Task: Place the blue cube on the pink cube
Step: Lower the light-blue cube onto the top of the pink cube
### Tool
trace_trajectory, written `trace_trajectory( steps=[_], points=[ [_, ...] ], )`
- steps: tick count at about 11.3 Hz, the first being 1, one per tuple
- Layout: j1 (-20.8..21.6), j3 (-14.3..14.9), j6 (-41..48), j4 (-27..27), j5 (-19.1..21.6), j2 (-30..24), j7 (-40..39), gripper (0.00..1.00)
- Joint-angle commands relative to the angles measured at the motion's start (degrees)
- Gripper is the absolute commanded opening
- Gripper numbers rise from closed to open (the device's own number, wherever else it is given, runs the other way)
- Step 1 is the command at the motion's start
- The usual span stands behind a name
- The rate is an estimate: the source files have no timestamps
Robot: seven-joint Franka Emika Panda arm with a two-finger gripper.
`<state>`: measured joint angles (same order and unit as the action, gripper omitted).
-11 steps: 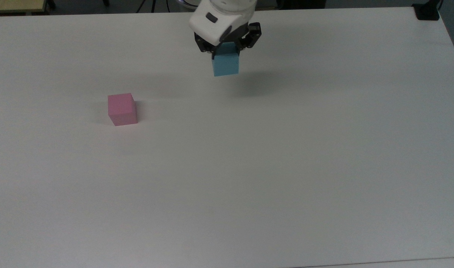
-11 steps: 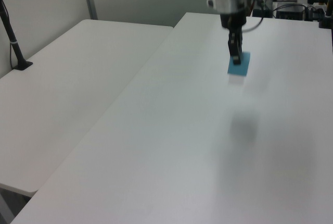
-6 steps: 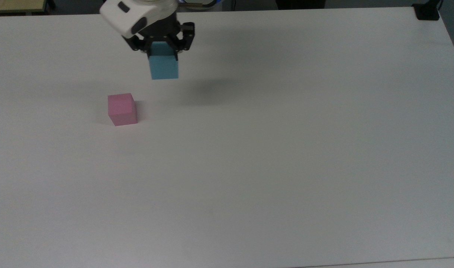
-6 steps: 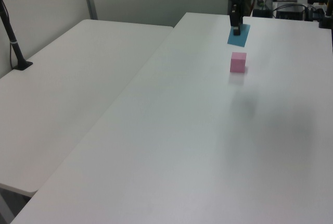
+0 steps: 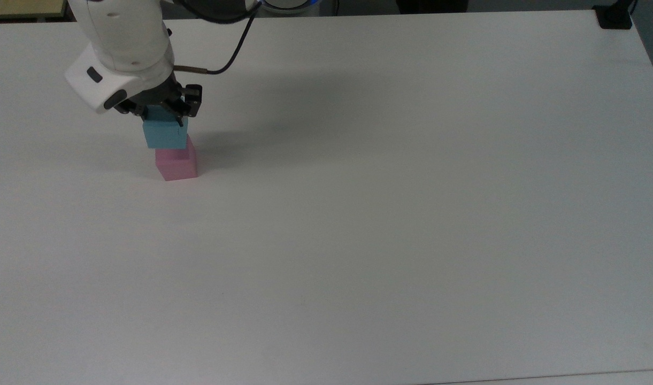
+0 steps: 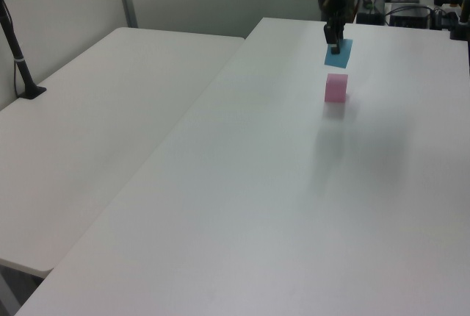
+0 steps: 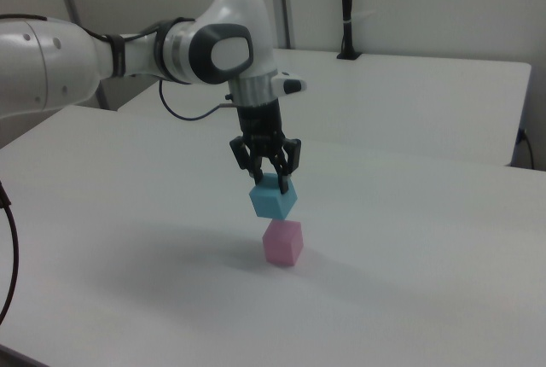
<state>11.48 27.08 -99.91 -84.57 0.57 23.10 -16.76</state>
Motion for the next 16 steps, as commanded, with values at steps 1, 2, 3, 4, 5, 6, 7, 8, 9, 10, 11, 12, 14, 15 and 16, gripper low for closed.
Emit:
trace_trajectory(
  steps=[1,2,3,4,5,6,7,8,9,10,11,12,14,15,16],
  points=[
    [0.3,1.93,-2.74,-0.33,1.63,1.59,-3.19,0.25],
    [0.3,1.93,-2.92,-1.11,1.8,1.68,-4.24,0.25],
    [0.3,1.93,-3.7,-1.9,2.33,1.68,-5.03,0.26],
    [0.3,1.93,-4.32,-2.69,2.51,1.68,-5.3,0.27],
    [0.3,1.93,-5.37,-3.57,2.77,1.77,-5.39,0.27],
    [0.39,1.93,-7.21,-4.97,3.47,1.77,-5.39,0.28],
    [0.39,1.93,-8.45,-5.77,4.26,1.86,-5.39,0.29],
    [0.39,1.93,-8.89,-6.21,4.35,1.94,-5.57,0.33],
    [0.48,1.93,-9.33,-7.18,4.36,2.03,-6.61,0.49],
    [0.48,2.02,-10.21,-8.32,4.36,2.03,-7.23,0.77],
    [0.48,2.02,-10.74,-8.76,4.36,2.03,-7.15,1.0],
    [0.39,2.02,-10.74,-8.77,4.44,1.95,-7.15,1.0],
    [0.3,2.28,-10.92,-8.86,4.36,1.94,-7.15,1.0],
    [0.39,3.32,-11.09,-8.68,4.44,1.94,-7.15,1.0],
    [0.39,3.68,-11.09,-8.51,4.62,1.51,-7.15,1.0]
  ],
)
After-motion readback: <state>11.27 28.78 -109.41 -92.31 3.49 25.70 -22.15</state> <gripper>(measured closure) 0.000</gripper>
